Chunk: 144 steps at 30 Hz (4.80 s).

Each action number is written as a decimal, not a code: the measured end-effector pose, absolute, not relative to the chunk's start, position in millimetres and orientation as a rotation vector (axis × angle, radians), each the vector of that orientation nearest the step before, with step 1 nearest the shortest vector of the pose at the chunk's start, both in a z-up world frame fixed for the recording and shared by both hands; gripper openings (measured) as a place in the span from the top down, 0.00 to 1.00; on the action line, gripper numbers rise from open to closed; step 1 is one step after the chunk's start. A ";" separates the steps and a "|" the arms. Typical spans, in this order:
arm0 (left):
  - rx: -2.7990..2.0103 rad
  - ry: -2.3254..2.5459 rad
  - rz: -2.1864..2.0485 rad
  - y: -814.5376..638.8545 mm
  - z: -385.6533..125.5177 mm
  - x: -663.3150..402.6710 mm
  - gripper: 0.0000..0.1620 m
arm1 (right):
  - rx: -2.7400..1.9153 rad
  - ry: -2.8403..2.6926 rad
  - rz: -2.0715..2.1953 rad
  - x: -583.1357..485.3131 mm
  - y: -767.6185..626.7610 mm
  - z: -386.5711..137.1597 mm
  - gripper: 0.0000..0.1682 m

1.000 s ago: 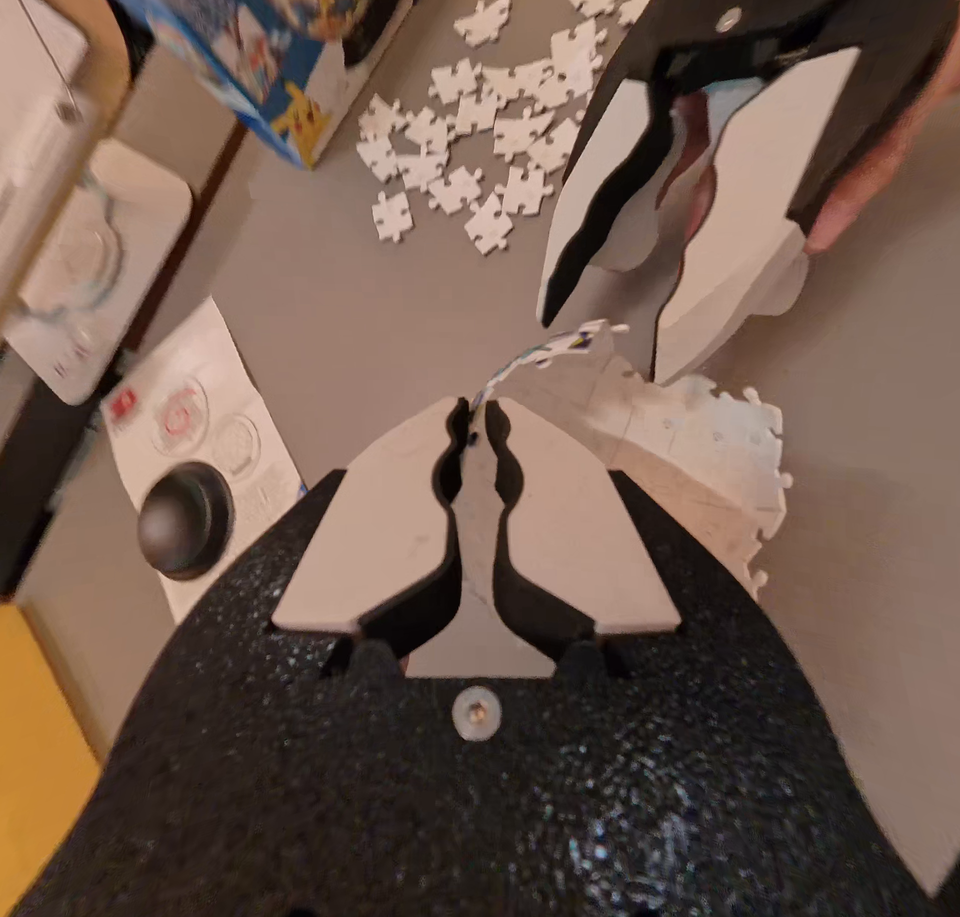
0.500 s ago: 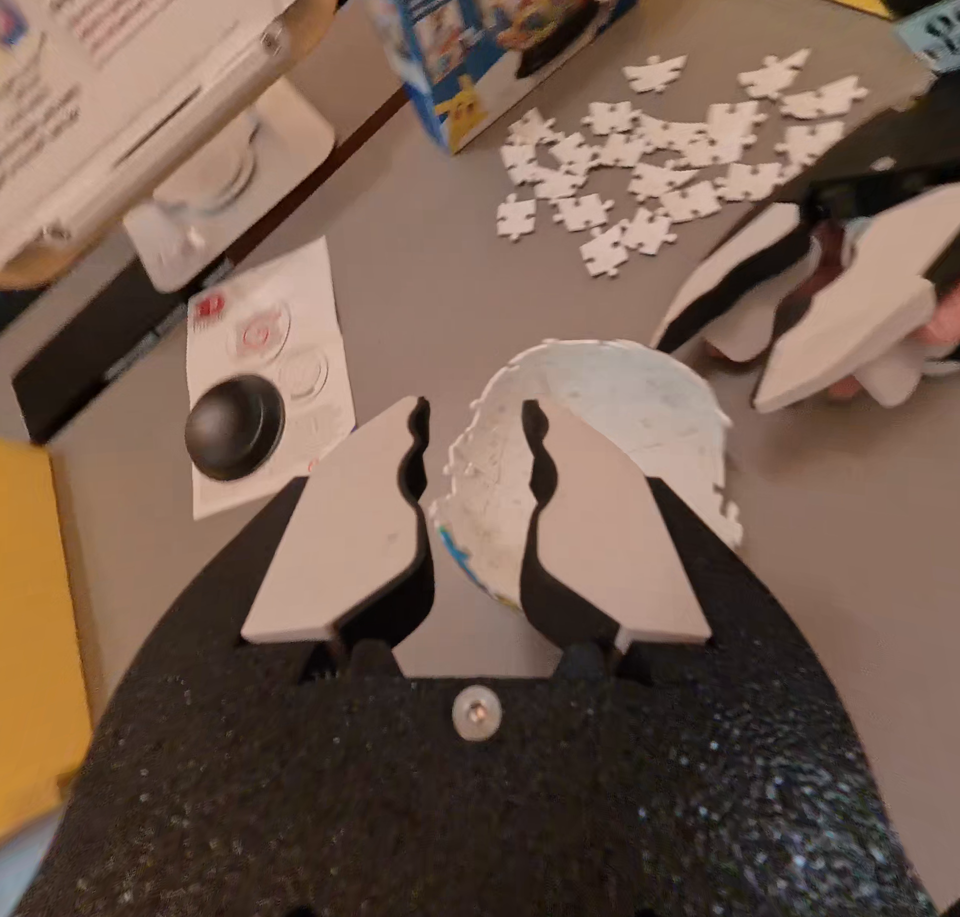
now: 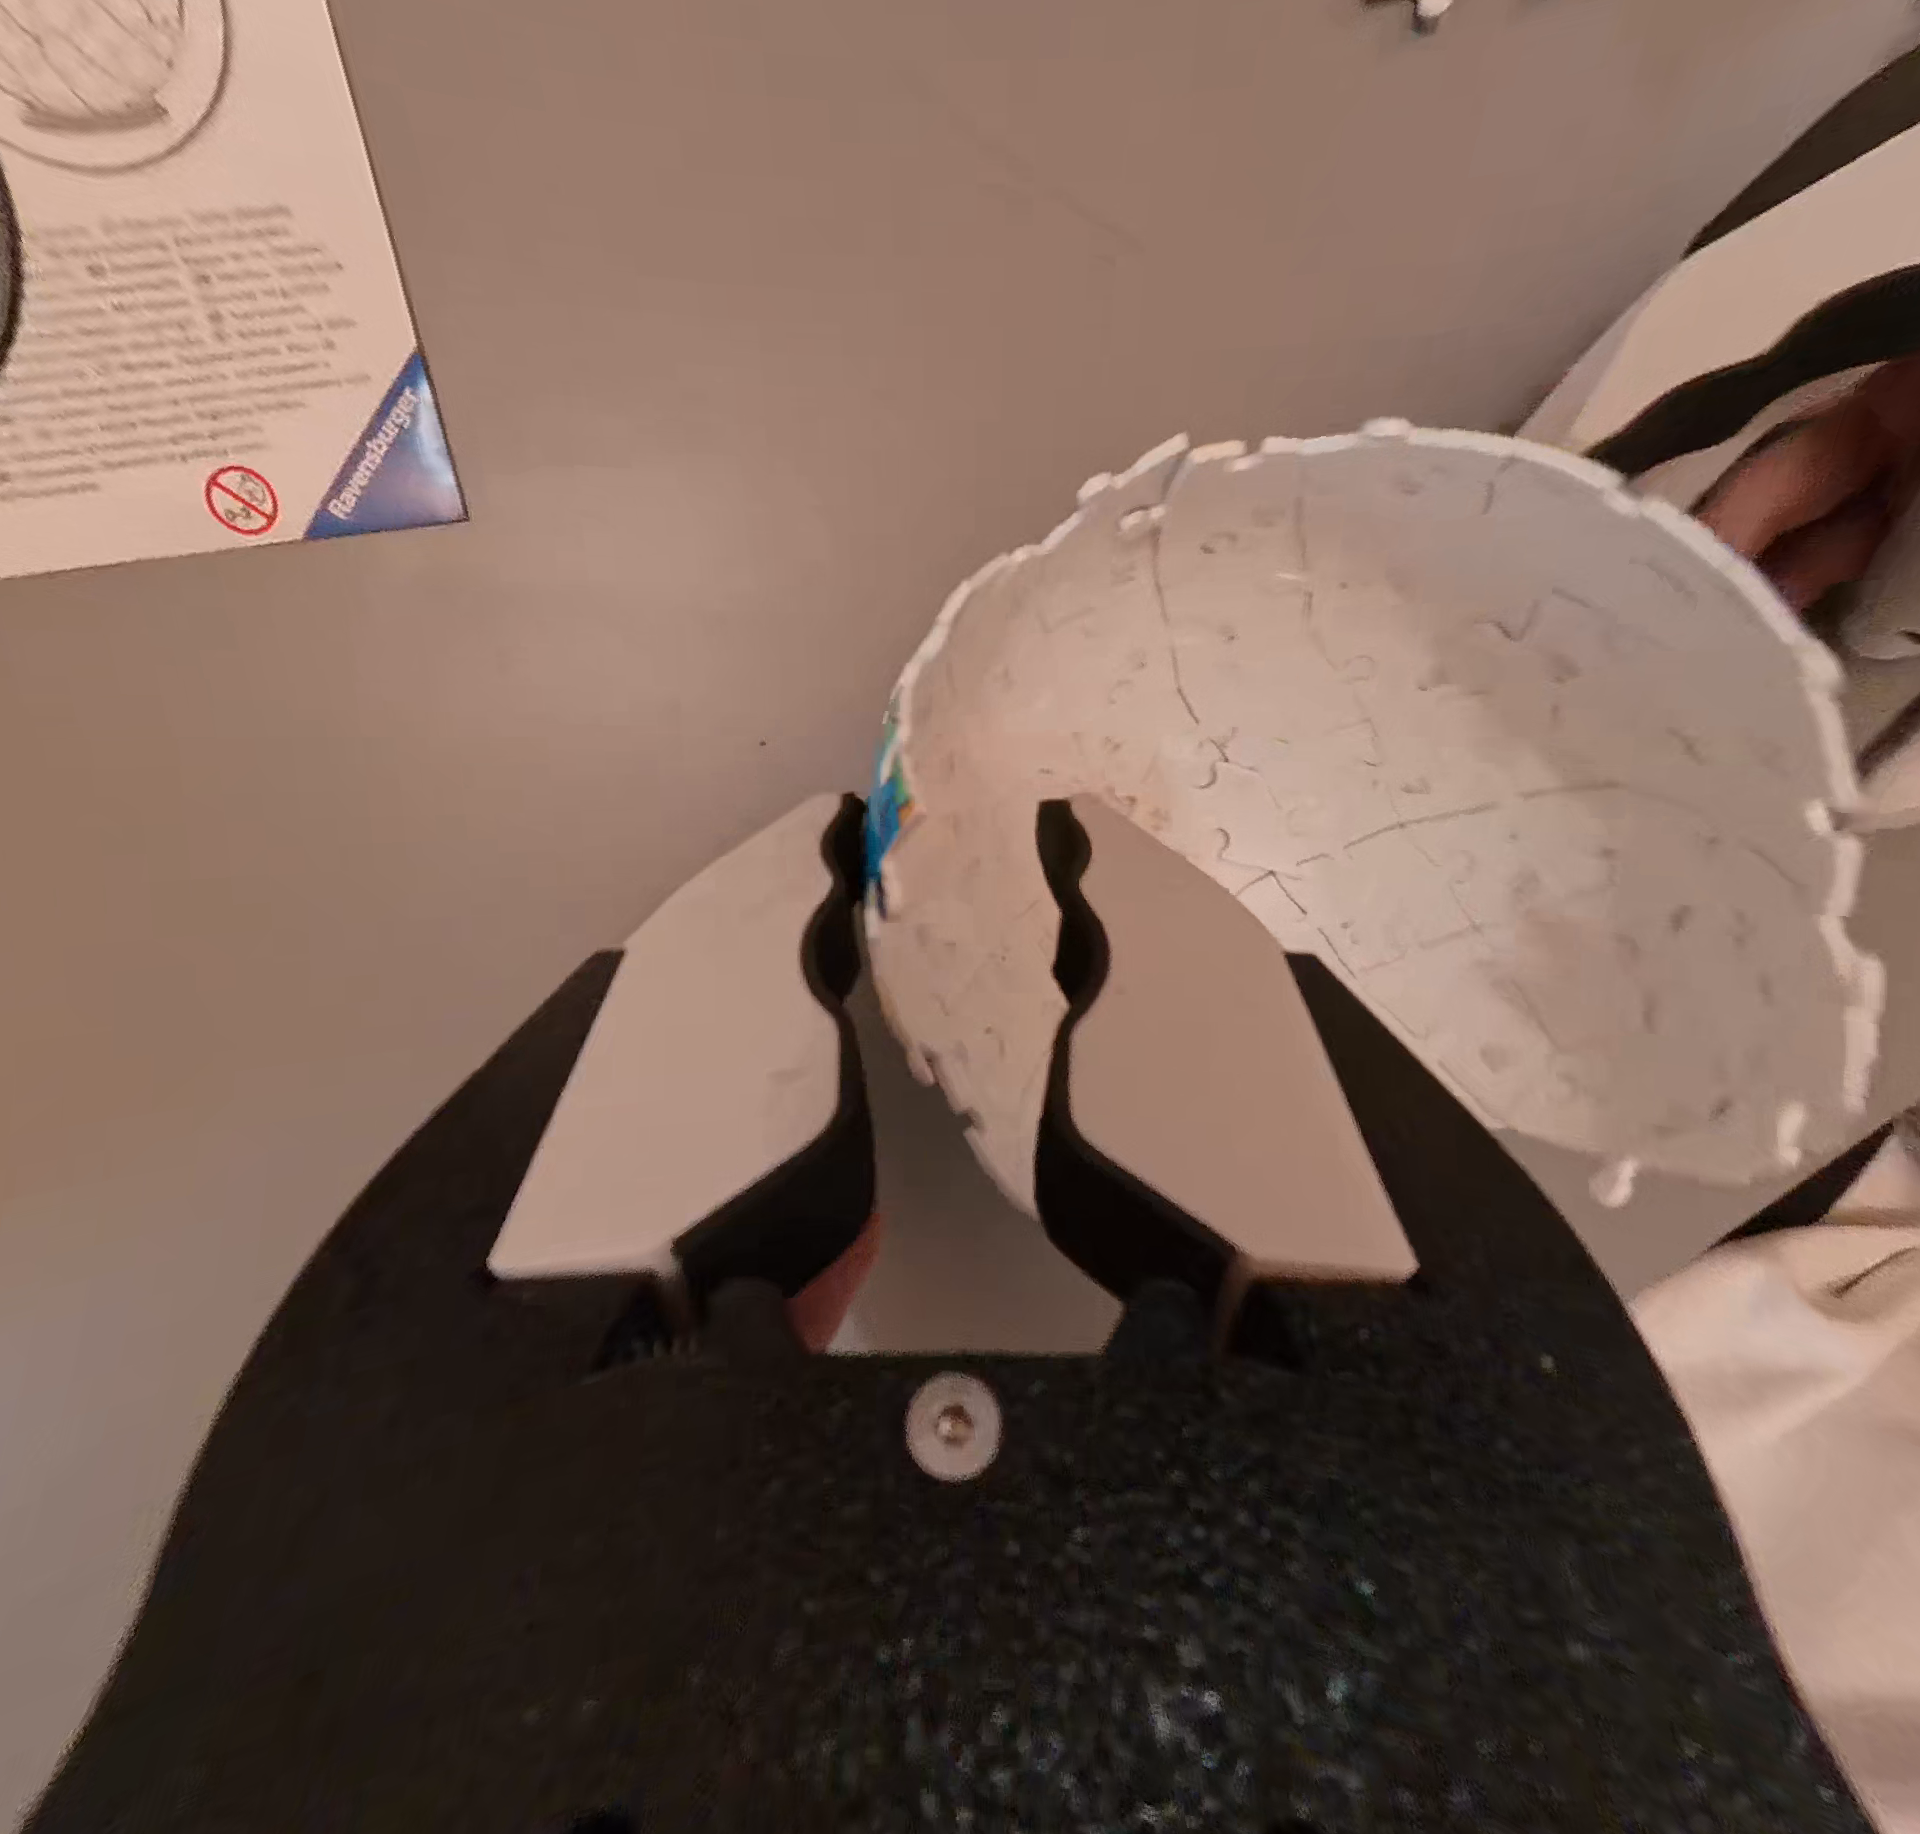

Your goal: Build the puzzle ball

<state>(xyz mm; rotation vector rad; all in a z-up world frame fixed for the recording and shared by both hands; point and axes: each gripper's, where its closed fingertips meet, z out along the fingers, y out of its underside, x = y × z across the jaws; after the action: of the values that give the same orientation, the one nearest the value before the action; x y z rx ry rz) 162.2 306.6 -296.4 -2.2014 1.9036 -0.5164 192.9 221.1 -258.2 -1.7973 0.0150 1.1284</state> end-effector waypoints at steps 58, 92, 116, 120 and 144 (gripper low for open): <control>-2.242 1.625 -0.363 305.6 -285.2 161.6 0.95 | -2.525 -0.698 0.145 215.5 268.3 -265.5 0.85; -2.381 1.459 -0.605 297.2 -292.4 169.4 0.93 | -2.757 -0.726 0.055 222.2 274.7 -268.4 0.93; -2.392 1.430 -0.646 296.6 -293.1 169.9 0.93 | -2.714 -0.793 0.110 221.7 269.6 -263.0 0.89; -2.387 1.427 -0.651 298.1 -293.2 169.0 0.94 | -2.640 -0.705 0.161 225.1 272.0 -242.3 0.82; -1.312 1.216 -0.305 355.6 -204.5 171.4 0.96 | -2.180 -0.263 0.039 241.8 238.7 -237.2 0.76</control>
<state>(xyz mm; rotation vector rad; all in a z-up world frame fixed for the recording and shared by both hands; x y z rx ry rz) 171.4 355.6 -204.5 -1.3119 1.2158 -0.3053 241.8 238.7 -237.2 -2.1799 -0.2631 0.0392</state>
